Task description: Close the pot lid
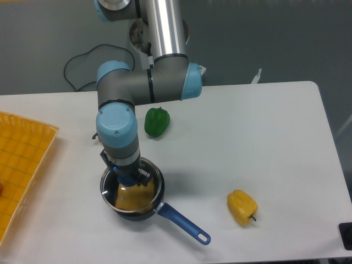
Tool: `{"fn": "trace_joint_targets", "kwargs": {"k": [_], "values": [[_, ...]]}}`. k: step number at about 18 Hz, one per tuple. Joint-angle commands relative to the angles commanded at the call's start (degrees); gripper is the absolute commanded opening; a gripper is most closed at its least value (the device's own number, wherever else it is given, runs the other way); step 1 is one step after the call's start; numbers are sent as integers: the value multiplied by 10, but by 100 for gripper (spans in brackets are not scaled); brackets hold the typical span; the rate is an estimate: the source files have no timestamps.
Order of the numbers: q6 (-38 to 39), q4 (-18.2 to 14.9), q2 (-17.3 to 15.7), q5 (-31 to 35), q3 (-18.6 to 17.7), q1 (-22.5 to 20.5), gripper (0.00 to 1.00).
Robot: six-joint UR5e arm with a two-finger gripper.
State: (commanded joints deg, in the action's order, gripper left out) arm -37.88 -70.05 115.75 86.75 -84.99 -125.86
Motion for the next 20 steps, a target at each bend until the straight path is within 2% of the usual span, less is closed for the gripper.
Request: {"fn": "trace_joint_targets", "kwargs": {"k": [15,17,18,19,20], "values": [[-11,0,7,2,4,-1,51],[-11,0,7,2,4,-2,57],[-13,0,7,3,4,-2,64],[-23,0,8,5,4,-2,91],[-34,0,7,9,4,-2,100]]}}
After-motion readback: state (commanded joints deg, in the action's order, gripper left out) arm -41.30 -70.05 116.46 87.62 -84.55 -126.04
